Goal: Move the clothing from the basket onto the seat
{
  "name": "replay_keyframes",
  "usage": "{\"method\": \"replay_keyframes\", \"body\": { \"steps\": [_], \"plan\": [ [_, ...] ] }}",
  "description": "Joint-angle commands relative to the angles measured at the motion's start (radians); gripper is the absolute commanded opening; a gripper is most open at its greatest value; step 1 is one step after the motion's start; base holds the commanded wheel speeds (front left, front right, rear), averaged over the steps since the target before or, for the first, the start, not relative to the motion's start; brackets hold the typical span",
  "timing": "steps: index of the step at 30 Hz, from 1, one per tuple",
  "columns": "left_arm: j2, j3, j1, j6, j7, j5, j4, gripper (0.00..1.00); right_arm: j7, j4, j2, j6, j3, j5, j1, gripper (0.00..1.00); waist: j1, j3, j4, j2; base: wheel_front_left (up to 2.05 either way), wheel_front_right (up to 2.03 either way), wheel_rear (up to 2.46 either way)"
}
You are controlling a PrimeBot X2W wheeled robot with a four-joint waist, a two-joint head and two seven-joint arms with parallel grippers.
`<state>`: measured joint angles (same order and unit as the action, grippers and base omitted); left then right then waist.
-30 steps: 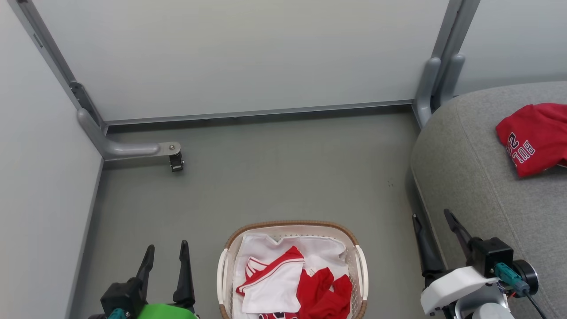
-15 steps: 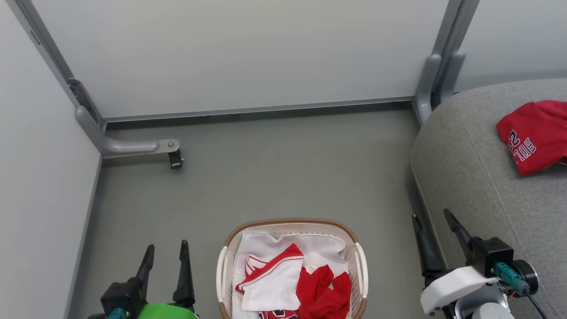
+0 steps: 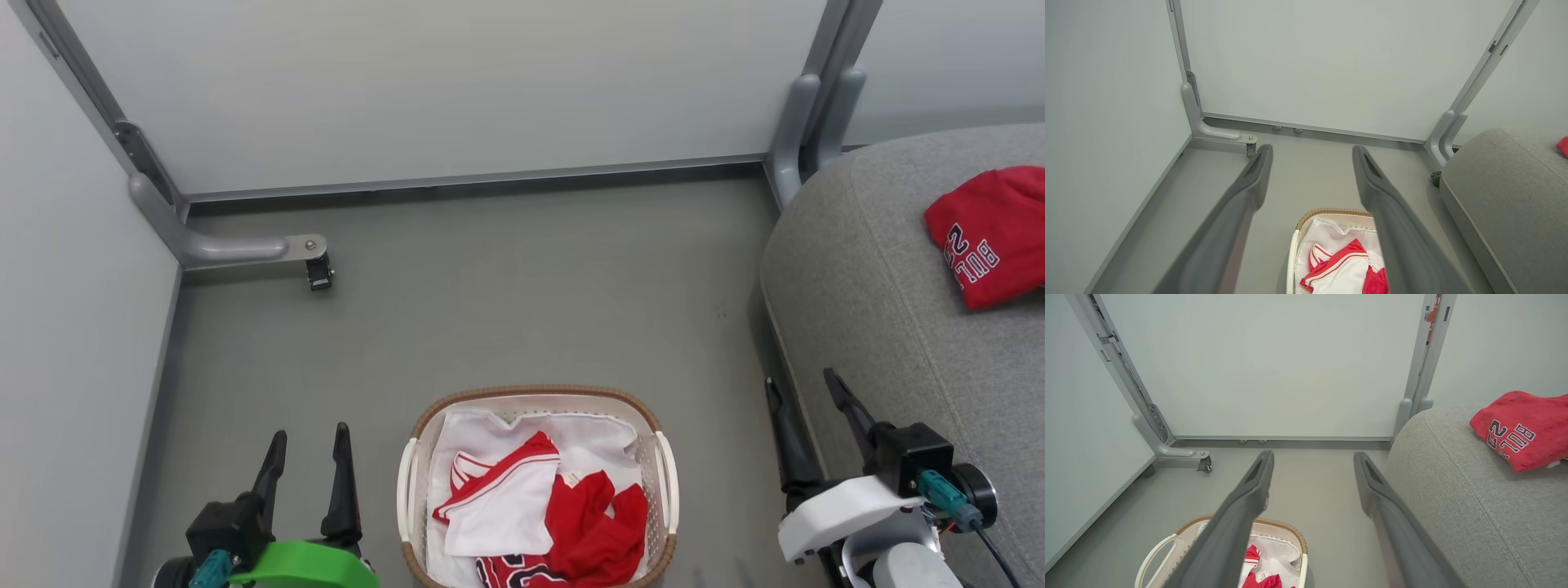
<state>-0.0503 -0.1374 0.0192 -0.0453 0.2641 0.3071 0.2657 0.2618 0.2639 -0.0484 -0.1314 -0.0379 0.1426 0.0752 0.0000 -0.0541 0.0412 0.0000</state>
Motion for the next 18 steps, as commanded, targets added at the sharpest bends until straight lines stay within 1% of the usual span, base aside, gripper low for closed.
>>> {"method": "replay_keyframes", "body": {
  "steps": [1, 4, 6, 9, 13, 18],
  "plan": [
    [-0.001, -0.006, -0.029, -0.008, 0.000, -0.003, -0.003, 1.00, 0.005, -0.007, -0.004, 0.001, 0.007, -0.006, 0.018, 1.00, 0.0000, -0.018, -0.002, 0.0000, 0.00, 0.00, 0.00],
    [-0.001, -0.018, -0.055, -0.010, 0.000, -0.015, -0.004, 1.00, 0.005, -0.013, -0.004, 0.001, 0.015, -0.016, 0.032, 1.00, 0.0000, -0.045, -0.008, 0.0000, 0.00, 0.00, 0.00],
    [-0.001, -0.043, -0.089, -0.021, 0.000, -0.041, 0.004, 1.00, 0.005, -0.021, -0.004, 0.001, 0.028, -0.027, 0.046, 1.00, 0.0000, -0.074, -0.012, 0.0000, 0.00, 0.00, 0.00],
    [-0.002, -0.068, -0.148, -0.029, 0.000, -0.048, 0.019, 1.00, 0.005, -0.035, -0.004, 0.001, 0.045, -0.042, 0.076, 1.00, 0.0000, -0.124, -0.021, 0.0000, 0.00, 0.00, 0.00],
    [-0.003, -0.111, -0.255, -0.031, 0.000, -0.100, 0.059, 1.00, 0.005, -0.071, -0.004, 0.001, 0.057, -0.051, 0.124, 1.00, 0.0000, -0.215, -0.042, 0.0000, 0.00, 0.00, 0.00],
    [-0.002, -0.170, -0.397, -0.043, -0.014, -0.132, 0.155, 1.00, 0.005, -0.110, -0.004, 0.001, 0.084, -0.057, 0.192, 1.00, 0.0000, -0.341, -0.072, 0.0000, 0.00, 0.00, 0.00]
  ]
}}
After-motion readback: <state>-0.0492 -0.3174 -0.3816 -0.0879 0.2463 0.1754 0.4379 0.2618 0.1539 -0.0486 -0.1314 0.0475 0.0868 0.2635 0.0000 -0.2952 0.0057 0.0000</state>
